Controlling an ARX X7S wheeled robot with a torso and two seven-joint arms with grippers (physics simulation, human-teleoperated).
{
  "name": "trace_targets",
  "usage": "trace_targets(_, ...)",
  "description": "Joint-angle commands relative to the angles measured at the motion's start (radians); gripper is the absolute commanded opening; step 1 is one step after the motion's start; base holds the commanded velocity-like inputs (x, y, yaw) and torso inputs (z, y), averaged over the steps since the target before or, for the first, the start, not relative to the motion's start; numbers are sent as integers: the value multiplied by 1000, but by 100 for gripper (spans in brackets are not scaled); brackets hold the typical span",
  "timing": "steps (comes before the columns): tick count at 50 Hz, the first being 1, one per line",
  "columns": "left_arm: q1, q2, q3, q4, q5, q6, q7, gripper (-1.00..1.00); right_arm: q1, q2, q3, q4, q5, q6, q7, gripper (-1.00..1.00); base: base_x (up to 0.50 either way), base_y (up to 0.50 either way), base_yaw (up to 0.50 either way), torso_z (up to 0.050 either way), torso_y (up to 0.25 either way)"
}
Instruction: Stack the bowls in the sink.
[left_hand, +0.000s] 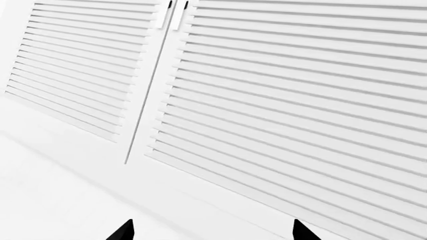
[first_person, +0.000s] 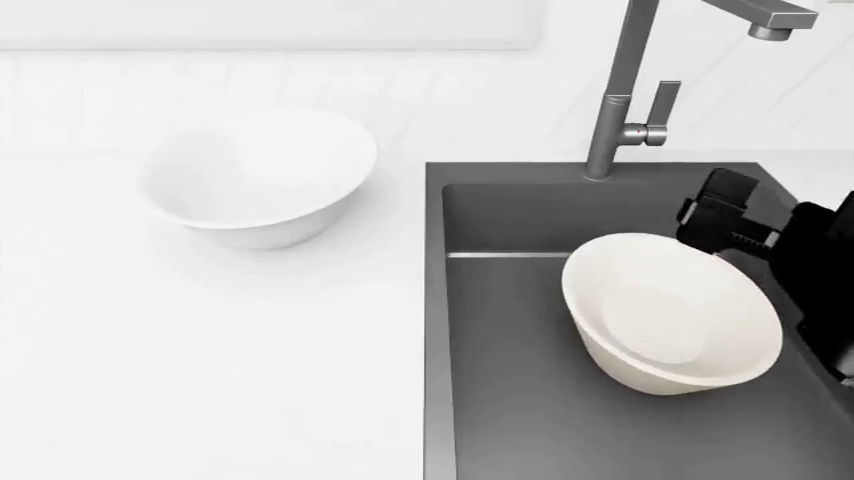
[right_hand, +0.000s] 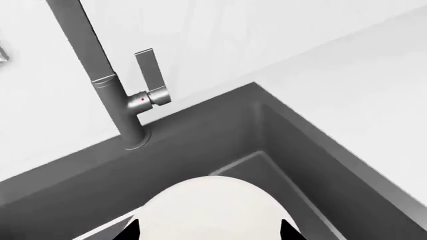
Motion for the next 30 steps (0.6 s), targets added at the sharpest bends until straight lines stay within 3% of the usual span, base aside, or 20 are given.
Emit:
trace_targets(1, 4, -3, -3, -3, 3, 3, 6, 100, 71, -91, 5, 0, -6, 103, 24, 100, 0, 0, 0, 0, 0)
trace_targets(30, 21, -7, -12, -1, 4, 8, 10, 100, 236, -308, 10, -42, 8, 256, 79, 100, 0, 0, 0, 0, 0)
